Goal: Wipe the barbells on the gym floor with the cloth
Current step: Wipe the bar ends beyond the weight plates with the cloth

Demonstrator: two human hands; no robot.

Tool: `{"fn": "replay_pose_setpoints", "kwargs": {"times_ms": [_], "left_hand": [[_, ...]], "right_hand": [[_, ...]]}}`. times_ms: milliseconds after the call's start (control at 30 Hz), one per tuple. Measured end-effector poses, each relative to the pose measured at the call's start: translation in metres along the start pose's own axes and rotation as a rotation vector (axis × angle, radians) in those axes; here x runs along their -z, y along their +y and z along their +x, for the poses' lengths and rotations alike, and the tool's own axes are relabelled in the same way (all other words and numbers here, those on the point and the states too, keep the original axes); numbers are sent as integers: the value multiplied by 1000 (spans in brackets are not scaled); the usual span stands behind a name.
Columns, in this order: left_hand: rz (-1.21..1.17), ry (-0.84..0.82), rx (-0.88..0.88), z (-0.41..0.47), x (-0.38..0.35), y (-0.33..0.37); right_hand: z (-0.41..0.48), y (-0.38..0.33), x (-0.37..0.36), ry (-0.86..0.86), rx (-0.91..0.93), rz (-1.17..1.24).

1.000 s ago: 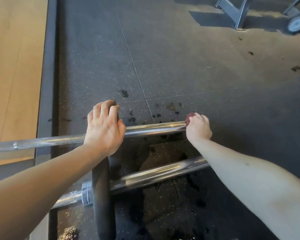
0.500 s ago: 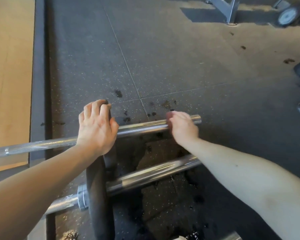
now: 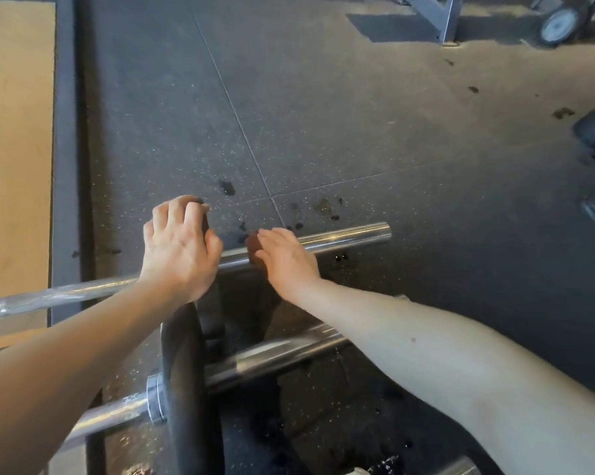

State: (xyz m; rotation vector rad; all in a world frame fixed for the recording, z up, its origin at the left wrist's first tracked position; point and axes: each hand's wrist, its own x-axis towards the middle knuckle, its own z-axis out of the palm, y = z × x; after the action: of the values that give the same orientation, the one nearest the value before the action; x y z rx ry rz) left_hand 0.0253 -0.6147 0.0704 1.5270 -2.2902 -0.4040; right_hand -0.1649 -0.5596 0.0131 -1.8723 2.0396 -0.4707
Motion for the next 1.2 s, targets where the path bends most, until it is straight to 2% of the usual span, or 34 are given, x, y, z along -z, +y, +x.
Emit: {"fn": "replay_pose_setpoints", "kwargs": {"times_ms": [67,200,267,333,400,500,567,633,700,767,833,900,1033,1100,1200], "left_hand": [[13,-23,17,7,2,0],[29,-40,58,21,-1,-1],[16,-32,80,26,-2,-1],[8,-29,93,30,-4,-2],[11,-31,102,34,-5,-4],[9,-30,104,36,-3,-2],[-10,36,76,33,1,-2],[1,80,21,29,9,-3],[59,57,-35,23,19,-9],[171,1,-98,13,24,-19],[274,-74,-130,2,24,-31],[295,-121,-137,-2,21,-38],[391,-101,-229,13,22,-40],[386,-110,-201,26,24,-40],[371,-123,-104,48,27,-44]], "right_hand": [[-2,39,14,-8,3,-38],[-4,118,47,90,-226,-122],[-3,123,54,144,-343,-93],[-4,99,49,249,-398,-27],[-2,59,33,265,-277,25],[11,-3,-5,50,-14,8],[18,-30,-15,-26,13,-22],[21,-30,-6,-56,57,-33],[18,-8,9,-120,108,76],[13,32,21,-59,40,127],[4,71,35,60,-42,62],[-2,101,47,149,-162,76],[6,103,40,298,-354,103],[12,79,23,339,-337,105],[21,31,-9,237,-114,83]]}}
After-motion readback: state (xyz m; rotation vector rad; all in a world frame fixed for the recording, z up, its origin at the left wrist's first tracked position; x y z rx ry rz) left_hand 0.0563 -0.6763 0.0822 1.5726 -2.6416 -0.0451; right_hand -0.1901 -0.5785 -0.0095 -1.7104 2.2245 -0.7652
